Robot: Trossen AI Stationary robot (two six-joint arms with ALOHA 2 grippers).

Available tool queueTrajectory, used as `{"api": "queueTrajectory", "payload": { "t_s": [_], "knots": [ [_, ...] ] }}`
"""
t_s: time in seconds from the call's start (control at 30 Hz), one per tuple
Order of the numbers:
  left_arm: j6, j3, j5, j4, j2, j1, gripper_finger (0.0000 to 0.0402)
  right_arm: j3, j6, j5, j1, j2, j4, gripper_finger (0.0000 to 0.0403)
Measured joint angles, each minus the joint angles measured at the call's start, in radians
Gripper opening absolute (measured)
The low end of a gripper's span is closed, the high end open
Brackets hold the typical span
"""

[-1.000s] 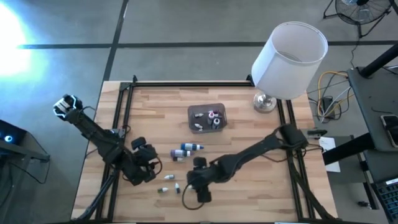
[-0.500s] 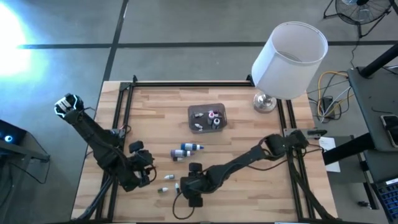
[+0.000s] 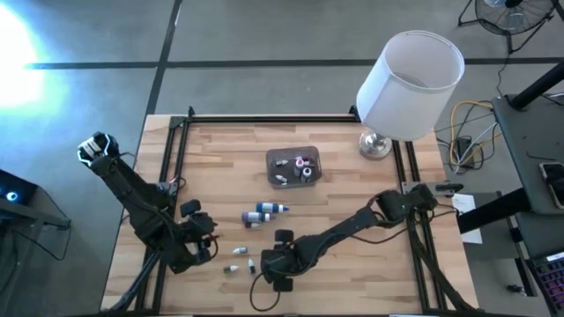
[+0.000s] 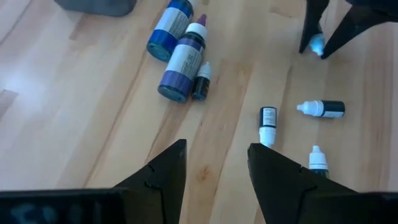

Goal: Pick & Place food coloring
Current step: Put the small blue food coloring bottle into the bin

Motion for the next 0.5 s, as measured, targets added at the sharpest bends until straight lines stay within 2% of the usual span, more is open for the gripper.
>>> {"api": "queueTrajectory", "payload": {
  "t_s": [0.17, 0.33, 0.5],
  "knots": [
    [-0.015, 0.0, -0.005, -0.006, 0.0, 0.0, 0.0147, 0.0, -0.025, -0.027, -0.027, -0.003, -0.057, 0.004],
    [-0.052, 0.0, -0.01, -0.021, 0.0, 0.0, 0.0147, -0.004, -0.051, -0.017, -0.057, -0.035, -0.14, 0.0038],
    [-0.083, 0.0, -0.039, -0.024, 0.0, 0.0, 0.0147, -0.009, -0.07, 0.177, -0.138, -0.163, -0.181, 0.0038]
  ]
}}
